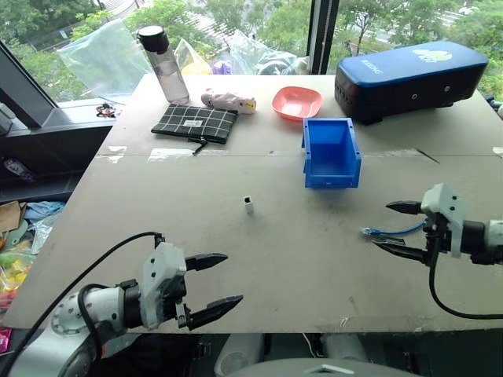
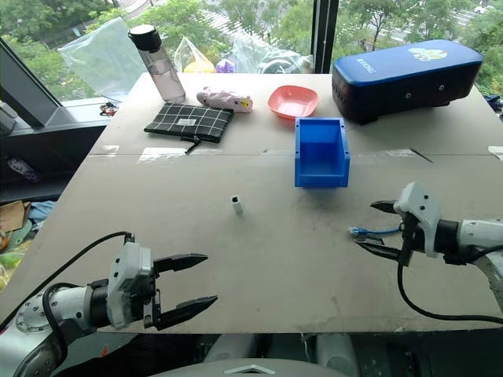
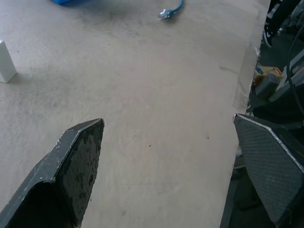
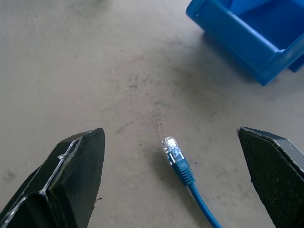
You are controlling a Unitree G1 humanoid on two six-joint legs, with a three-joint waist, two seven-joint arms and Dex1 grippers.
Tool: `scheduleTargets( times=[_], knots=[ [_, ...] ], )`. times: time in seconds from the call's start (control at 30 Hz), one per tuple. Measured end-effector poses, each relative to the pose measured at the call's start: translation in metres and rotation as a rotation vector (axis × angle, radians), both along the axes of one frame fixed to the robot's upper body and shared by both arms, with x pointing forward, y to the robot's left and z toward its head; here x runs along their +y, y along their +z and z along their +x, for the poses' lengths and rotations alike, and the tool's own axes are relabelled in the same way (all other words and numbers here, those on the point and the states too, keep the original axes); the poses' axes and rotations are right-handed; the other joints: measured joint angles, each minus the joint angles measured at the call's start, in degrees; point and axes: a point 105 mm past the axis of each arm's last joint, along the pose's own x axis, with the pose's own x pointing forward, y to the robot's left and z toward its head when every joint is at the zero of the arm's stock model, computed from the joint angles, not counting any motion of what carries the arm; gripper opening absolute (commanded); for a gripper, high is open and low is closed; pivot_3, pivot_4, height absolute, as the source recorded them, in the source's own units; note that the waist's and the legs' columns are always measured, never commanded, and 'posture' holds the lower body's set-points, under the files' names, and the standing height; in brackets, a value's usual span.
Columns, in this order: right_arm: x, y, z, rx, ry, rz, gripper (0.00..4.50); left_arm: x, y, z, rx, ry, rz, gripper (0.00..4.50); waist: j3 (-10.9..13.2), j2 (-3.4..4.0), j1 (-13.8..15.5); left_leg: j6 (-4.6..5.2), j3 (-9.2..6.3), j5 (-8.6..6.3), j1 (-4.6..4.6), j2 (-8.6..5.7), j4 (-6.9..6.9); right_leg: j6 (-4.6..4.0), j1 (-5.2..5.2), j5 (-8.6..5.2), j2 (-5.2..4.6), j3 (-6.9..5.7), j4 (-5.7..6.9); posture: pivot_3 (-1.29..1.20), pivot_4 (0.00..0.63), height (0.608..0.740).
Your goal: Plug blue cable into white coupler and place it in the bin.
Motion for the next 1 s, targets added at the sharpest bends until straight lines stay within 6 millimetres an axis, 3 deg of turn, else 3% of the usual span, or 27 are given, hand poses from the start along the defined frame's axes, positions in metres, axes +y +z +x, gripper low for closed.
scheduleTargets(
  times=[0.07, 0.1, 0.17, 0.33, 0.6, 0.7, 0.8, 1.0],
  knots=[
    [-0.001, -0.012, 0.002, 0.040, 0.024, -0.015, 3.96, -0.004, 0.002, 0.000, -0.012, -0.018, 0.003, 4.50, 0.00, 0.00, -0.19, -0.01, 0.01, 0.00, 0.00, 0.00, 0.00, 0.06, -0.01, 0.04, 0.00, 0.00, 0.00, 0.00, 0.150, 0.740],
    [-0.004, -0.023, 0.005, 0.059, 0.031, -0.019, 3.43, -0.006, 0.004, 0.001, -0.019, -0.023, 0.002, 4.50, 0.00, 0.01, -0.42, -0.01, 0.01, 0.01, 0.02, 0.00, -0.01, 0.15, -0.01, 0.09, 0.01, 0.00, 0.01, 0.00, 0.150, 0.740],
    [-0.007, -0.032, 0.007, 0.070, 0.035, -0.026, 2.77, -0.007, 0.004, 0.001, -0.021, -0.022, 0.002, 4.50, 0.03, 0.06, -0.49, -0.02, 0.01, 0.01, 0.04, 0.01, -0.03, 0.17, -0.02, 0.10, 0.02, 0.02, 0.02, 0.00, 0.150, 0.740],
    [-0.013, -0.043, 0.026, 0.015, 0.038, -0.045, 0.20, -0.009, 0.003, 0.003, -0.018, -0.003, 0.004, 4.50, 0.02, 0.07, -0.78, -0.02, 0.10, 0.01, 0.11, 0.04, -0.04, 0.16, -0.03, 0.11, 0.07, 0.04, 0.08, 0.00, 0.150, 0.740],
    [-0.005, -0.043, 0.028, -0.011, 0.059, -0.038, 0.08, -0.009, 0.005, 0.008, -0.028, 0.020, 0.006, 4.50, -0.08, -0.09, -1.29, -0.01, 0.04, 0.00, 0.14, 0.07, -0.04, 0.16, -0.02, 0.12, 0.09, 0.09, 0.14, 0.00, 0.150, 0.740],
    [0.014, -0.043, 0.023, -0.002, 0.113, -0.018, 0.08, -0.013, 0.008, 0.011, -0.038, 0.010, -0.002, 4.50, -0.05, -0.04, -1.78, -0.03, 0.01, 0.00, 0.10, 0.09, -0.09, 0.16, -0.09, 0.12, 0.10, 0.08, 0.14, 0.00, 0.150, 0.740],
    [0.049, -0.043, 0.015, 0.015, 0.207, -0.002, 0.08, -0.016, 0.011, 0.015, -0.059, -0.005, -0.005, 4.50, 0.01, 0.07, -1.73, -0.03, -0.03, 0.00, 0.06, 0.06, -0.09, 0.16, -0.11, 0.12, 0.07, 0.07, 0.14, 0.00, 0.150, 0.740],
    [0.076, -0.039, 0.034, -0.026, 0.230, -0.078, 0.08, -0.023, 0.007, 0.029, -0.079, -0.007, 0.038, 4.50, -0.01, 0.02, -1.28, -0.11, -0.02, 0.05, 0.06, -0.01, -0.05, 0.17, -0.11, 0.13, 0.04, 0.05, 0.13, 0.00, 0.150, 0.740]
  ],
)
